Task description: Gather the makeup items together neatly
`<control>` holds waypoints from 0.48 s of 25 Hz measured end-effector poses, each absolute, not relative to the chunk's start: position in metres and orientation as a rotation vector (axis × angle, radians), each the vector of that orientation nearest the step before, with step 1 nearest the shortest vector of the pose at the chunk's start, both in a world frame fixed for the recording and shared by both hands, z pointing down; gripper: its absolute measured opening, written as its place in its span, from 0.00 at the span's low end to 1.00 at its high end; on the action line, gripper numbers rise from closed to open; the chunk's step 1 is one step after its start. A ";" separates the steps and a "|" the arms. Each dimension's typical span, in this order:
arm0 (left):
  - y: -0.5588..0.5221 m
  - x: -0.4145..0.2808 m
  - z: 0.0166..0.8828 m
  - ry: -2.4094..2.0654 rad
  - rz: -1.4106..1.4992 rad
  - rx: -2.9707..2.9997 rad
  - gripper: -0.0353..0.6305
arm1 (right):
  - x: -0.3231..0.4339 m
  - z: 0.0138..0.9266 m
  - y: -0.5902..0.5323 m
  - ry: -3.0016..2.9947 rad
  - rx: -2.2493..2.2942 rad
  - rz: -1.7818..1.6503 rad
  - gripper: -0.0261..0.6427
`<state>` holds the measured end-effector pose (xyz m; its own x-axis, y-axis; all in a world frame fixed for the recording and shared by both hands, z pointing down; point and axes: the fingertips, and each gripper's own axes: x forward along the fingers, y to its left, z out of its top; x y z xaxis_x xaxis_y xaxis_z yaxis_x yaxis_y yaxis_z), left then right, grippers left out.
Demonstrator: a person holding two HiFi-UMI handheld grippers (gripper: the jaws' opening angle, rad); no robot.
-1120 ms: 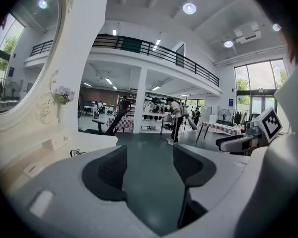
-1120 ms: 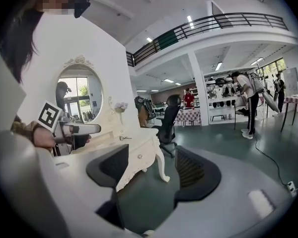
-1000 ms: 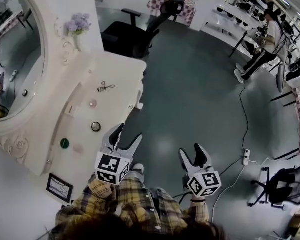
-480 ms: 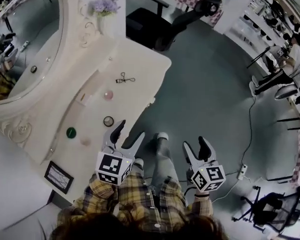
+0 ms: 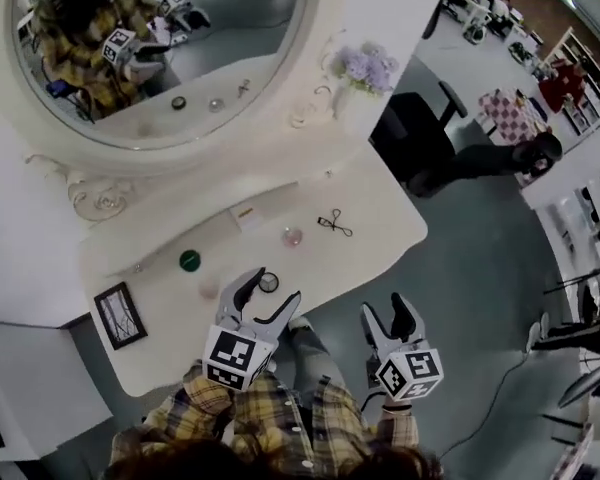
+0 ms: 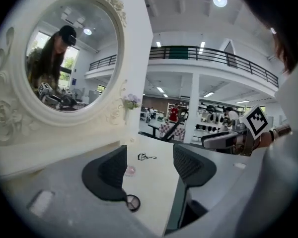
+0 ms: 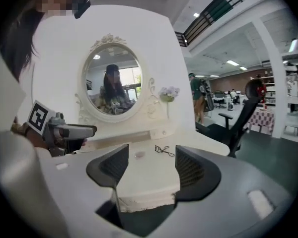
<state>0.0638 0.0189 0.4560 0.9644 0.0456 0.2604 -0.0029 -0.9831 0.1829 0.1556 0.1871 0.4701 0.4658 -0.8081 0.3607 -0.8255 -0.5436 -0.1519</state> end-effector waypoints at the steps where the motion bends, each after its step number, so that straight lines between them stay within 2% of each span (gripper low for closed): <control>1: 0.010 0.063 0.457 -0.046 0.391 2.925 0.48 | 0.164 0.470 0.171 -1.549 2.602 0.610 0.44; 12: -0.051 0.047 0.446 -0.743 0.349 2.801 0.48 | 0.204 0.465 0.040 -2.100 2.068 0.559 0.44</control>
<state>0.0467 -0.0512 0.4460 0.8438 -0.4558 0.2832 -0.5088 -0.8473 0.1524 0.2042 0.0399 0.4654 -0.0443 -0.9340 0.3545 -0.9867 -0.0146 -0.1619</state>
